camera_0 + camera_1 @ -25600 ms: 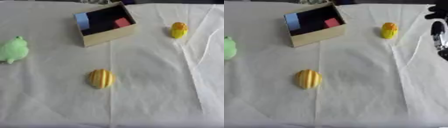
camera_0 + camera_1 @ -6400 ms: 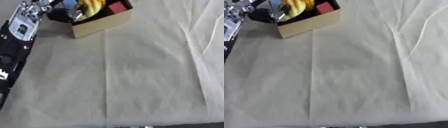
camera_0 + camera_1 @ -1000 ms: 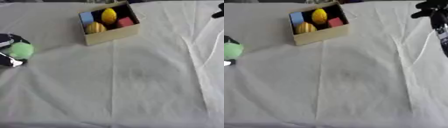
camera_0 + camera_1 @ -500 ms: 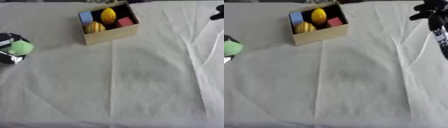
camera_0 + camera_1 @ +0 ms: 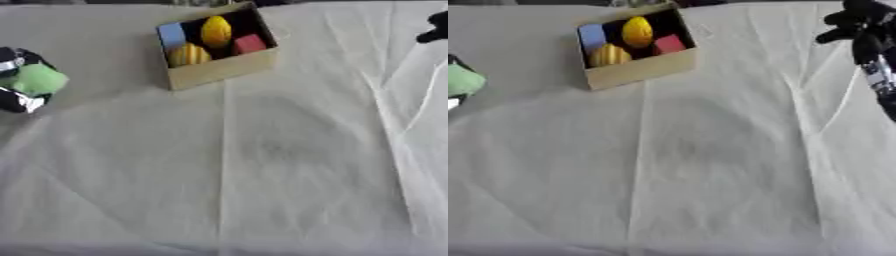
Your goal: Pick up objects on the table and place them in the box.
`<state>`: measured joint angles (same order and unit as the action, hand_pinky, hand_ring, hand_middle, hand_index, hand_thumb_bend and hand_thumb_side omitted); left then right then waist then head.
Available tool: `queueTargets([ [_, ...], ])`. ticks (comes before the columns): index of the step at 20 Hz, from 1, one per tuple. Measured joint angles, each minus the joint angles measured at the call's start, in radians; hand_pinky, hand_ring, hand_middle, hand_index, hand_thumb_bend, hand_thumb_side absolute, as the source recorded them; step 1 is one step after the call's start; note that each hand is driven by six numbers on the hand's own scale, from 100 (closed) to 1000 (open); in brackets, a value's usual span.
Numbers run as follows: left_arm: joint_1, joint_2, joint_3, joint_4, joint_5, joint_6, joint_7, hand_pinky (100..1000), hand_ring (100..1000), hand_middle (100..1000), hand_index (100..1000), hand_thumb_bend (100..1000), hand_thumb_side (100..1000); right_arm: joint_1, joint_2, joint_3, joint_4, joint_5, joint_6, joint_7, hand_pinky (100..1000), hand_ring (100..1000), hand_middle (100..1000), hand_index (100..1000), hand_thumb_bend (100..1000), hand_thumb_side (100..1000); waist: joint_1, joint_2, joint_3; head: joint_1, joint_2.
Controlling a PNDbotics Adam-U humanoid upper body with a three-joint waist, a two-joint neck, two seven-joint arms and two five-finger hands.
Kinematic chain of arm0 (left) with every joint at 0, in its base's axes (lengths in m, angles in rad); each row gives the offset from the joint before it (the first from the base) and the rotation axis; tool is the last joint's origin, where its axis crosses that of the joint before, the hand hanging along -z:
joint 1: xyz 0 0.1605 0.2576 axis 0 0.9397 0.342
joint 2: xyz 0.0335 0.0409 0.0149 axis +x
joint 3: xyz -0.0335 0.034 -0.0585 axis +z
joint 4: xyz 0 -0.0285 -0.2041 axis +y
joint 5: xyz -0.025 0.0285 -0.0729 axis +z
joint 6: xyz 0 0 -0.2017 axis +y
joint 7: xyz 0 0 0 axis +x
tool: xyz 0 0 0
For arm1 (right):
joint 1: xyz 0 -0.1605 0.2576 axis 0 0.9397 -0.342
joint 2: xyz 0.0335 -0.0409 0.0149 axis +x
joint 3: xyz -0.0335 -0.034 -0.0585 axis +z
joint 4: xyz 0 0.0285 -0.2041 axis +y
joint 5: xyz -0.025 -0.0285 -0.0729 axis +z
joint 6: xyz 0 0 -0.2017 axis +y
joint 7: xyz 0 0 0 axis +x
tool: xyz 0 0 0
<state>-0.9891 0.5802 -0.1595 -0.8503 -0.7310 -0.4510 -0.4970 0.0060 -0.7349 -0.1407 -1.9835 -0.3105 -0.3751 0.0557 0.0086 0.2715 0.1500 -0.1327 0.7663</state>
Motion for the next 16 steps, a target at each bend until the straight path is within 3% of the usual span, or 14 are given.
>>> queueTargets([
  [5,-0.064,-0.054,-0.020,-0.047,0.021,0.004,0.037,687,757,608,745,100,260,-0.014,-0.004,-0.001,0.000,-0.017,-0.013,-0.002,990,728,757,891,100,617,0.000,0.000,-0.013,-0.002,0.000],
  [13,-0.166,-0.229,-0.028,-0.050,0.037,0.000,0.083,708,765,604,757,100,333,-0.075,-0.018,-0.007,0.000,-0.075,-0.026,0.009,989,729,757,890,100,619,0.000,0.002,-0.056,0.017,0.000],
  [16,-0.189,-0.282,-0.021,-0.044,0.048,-0.008,0.100,717,768,601,761,100,357,-0.108,-0.018,-0.007,0.000,-0.099,-0.030,0.019,986,730,758,890,100,618,-0.001,0.025,-0.085,0.027,0.000],
])
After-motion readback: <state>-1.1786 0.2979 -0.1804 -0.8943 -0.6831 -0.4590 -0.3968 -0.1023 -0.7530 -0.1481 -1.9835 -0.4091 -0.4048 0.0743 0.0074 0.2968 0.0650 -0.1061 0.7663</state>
